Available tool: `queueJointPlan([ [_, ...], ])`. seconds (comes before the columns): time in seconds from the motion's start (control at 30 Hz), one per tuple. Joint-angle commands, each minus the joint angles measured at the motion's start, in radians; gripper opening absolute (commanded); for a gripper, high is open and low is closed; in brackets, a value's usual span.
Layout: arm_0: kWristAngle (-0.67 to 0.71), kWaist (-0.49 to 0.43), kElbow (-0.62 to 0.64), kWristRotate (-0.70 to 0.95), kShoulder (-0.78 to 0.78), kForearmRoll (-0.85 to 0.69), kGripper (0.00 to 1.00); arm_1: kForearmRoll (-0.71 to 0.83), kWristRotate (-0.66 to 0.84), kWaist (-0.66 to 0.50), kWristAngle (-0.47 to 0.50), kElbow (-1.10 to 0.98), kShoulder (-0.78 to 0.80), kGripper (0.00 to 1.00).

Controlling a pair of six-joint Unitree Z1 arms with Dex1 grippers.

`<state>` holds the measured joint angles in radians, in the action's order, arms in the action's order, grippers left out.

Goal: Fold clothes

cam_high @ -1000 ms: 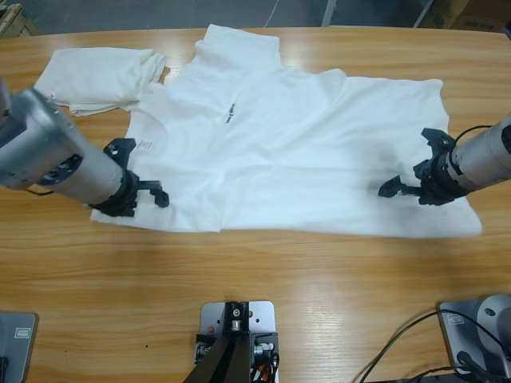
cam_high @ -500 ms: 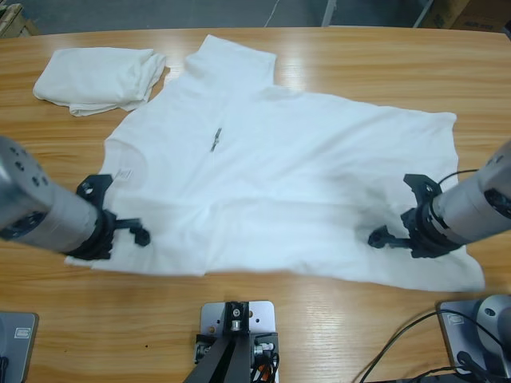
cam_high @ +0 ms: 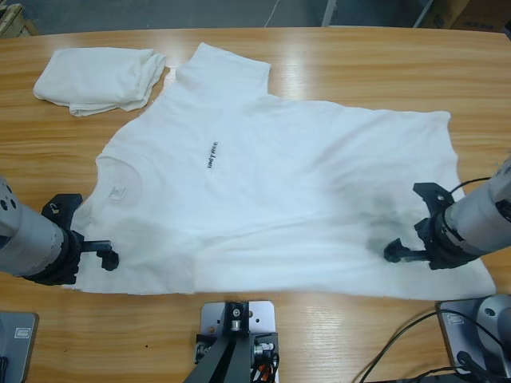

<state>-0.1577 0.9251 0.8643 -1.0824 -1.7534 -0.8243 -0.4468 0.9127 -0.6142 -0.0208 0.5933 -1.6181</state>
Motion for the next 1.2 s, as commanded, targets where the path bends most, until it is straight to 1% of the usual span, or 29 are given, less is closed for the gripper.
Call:
queueJointPlan([
  [0.03,0.007,0.008,0.129,-0.003,0.039,-0.024,1.0,-0.207,-0.132,-0.012,0.071,0.127,0.29,1.0],
  [0.13,0.007,0.008,0.141,-0.001,0.04,-0.024,1.0,-0.226,-0.17,-0.028,0.09,0.184,0.372,1.0],
  [0.33,0.004,0.015,0.143,0.01,0.051,-0.023,0.999,-0.233,-0.254,-0.096,0.135,0.187,0.443,1.0],
  [0.37,0.005,0.021,0.153,0.036,0.061,-0.023,0.971,-0.242,-0.254,-0.102,0.139,0.187,0.45,1.0],
  [0.4,0.005,0.027,0.165,0.063,0.064,-0.023,0.923,-0.253,-0.253,-0.102,0.141,0.185,0.452,1.0],
  [0.43,0.004,0.03,0.178,0.09,0.057,-0.02,0.902,-0.258,-0.253,-0.102,0.146,0.181,0.452,1.0],
  [0.77,-0.008,0.031,0.246,0.111,-0.142,0.043,0.897,-0.256,-0.252,-0.102,0.157,0.178,0.439,1.0],
  [0.83,-0.006,0.032,0.263,0.111,-0.159,0.043,0.836,-0.257,-0.252,-0.102,0.163,0.178,0.437,1.0],
  [0.93,-0.003,0.045,0.3,0.111,-0.164,0.042,0.78,-0.259,-0.25,-0.102,0.165,0.175,0.432,1.0],
  [1.1,0.029,0.072,0.382,0.105,-0.165,0.034,0.78,-0.262,-0.249,-0.102,0.164,0.182,0.407,0.996],
  [1.2,0.044,0.11,0.419,0.103,-0.179,0.031,0.78,-0.258,-0.247,-0.102,0.165,0.182,0.391,0.996],
])
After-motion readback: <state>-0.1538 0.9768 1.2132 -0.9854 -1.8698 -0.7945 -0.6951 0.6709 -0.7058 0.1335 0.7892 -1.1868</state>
